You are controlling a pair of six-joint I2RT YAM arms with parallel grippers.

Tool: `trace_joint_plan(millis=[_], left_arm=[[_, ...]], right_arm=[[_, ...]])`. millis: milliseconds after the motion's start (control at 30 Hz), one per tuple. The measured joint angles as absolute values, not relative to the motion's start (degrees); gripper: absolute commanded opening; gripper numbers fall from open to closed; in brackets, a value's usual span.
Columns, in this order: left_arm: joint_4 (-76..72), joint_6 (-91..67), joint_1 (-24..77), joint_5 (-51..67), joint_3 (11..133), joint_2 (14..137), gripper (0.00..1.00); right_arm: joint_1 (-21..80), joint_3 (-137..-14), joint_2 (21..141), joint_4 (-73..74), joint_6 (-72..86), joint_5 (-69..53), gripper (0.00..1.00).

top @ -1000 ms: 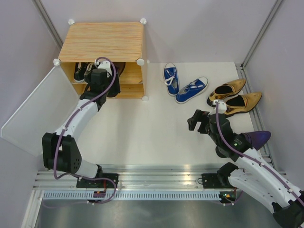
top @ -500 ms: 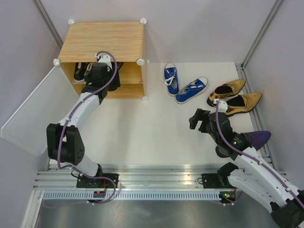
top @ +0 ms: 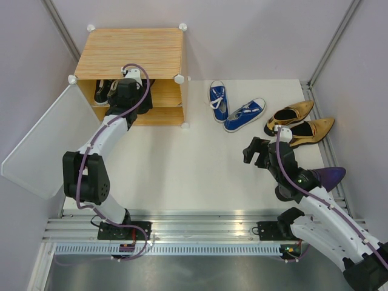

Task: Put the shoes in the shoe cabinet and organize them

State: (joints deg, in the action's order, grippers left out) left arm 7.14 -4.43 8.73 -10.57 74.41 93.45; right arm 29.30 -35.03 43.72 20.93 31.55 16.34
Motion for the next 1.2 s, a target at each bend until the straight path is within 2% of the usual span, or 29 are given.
trace_joint_plan(millis=[33,133,167,267,400,533,667,1200], left_arm=[[7.07,-4.43,8.69,-10.59,74.43,93.45,0.06],[6.68,-4.43,8.69,-10.70,74.48,93.62,0.20],[6.55,-4.43,8.69,-10.81,74.56,93.80,0.36],[6.15,-4.43,8.69,-11.00,74.74,94.39,0.53],[6.15,-4.45,8.69,-11.05,74.74,94.74,0.59],[6.20,-4.45,8.69,-11.25,74.74,94.89,0.73],[6.11,-4.47,8.69,-11.57,74.74,94.89,0.91],[4.40,-4.60,8.69,-10.20,76.16,94.65,0.95]], right_arm=[[29.10,-35.00,43.75,20.88,31.51,16.29,0.98],[28.62,-35.00,43.86,20.58,31.44,16.08,0.98],[28.51,-35.00,43.90,20.53,31.44,15.99,0.98],[28.16,-34.98,43.97,20.51,31.42,15.55,0.98],[27.90,-34.96,43.97,20.47,31.40,15.14,0.98],[27.88,-34.96,43.94,20.43,31.38,15.00,0.98],[27.88,-34.94,43.94,20.36,31.40,14.94,0.98],[27.88,-34.94,43.33,20.32,31.38,14.74,0.98]])
